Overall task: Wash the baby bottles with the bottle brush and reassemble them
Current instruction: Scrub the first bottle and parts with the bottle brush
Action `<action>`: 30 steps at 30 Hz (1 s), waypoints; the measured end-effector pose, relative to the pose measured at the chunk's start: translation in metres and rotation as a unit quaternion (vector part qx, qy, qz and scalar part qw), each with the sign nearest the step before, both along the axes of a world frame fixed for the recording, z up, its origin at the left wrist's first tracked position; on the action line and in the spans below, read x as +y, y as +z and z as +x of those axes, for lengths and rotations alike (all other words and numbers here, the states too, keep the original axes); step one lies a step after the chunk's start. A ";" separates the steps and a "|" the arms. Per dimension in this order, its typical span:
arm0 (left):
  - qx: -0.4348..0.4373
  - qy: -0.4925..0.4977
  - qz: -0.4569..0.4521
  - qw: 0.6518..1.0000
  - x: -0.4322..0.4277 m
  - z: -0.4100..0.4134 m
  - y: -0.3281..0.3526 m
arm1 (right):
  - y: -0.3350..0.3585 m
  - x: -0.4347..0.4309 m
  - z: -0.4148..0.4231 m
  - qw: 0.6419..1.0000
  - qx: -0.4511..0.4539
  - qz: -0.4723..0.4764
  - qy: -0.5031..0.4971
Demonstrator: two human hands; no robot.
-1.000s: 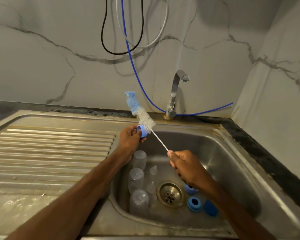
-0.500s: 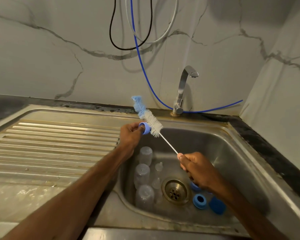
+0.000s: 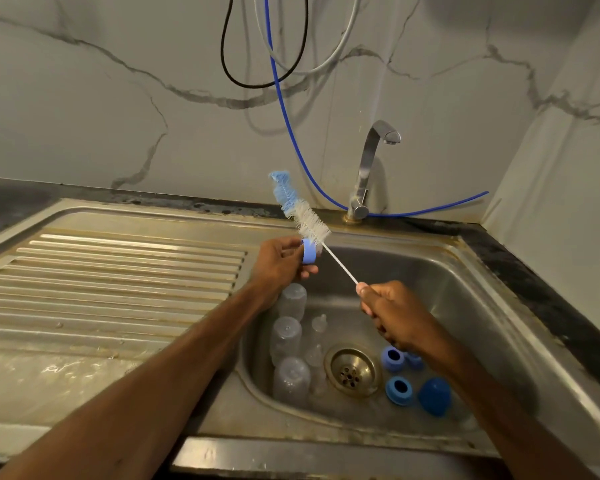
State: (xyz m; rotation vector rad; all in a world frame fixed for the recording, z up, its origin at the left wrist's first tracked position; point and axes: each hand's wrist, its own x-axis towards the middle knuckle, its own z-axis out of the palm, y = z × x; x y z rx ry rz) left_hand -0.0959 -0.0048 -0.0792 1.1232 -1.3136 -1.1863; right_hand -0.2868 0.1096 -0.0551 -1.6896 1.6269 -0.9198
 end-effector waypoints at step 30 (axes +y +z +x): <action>-0.084 -0.173 0.080 0.978 0.017 -0.021 0.005 | -0.010 -0.016 -0.093 0.965 0.230 -0.063 -0.111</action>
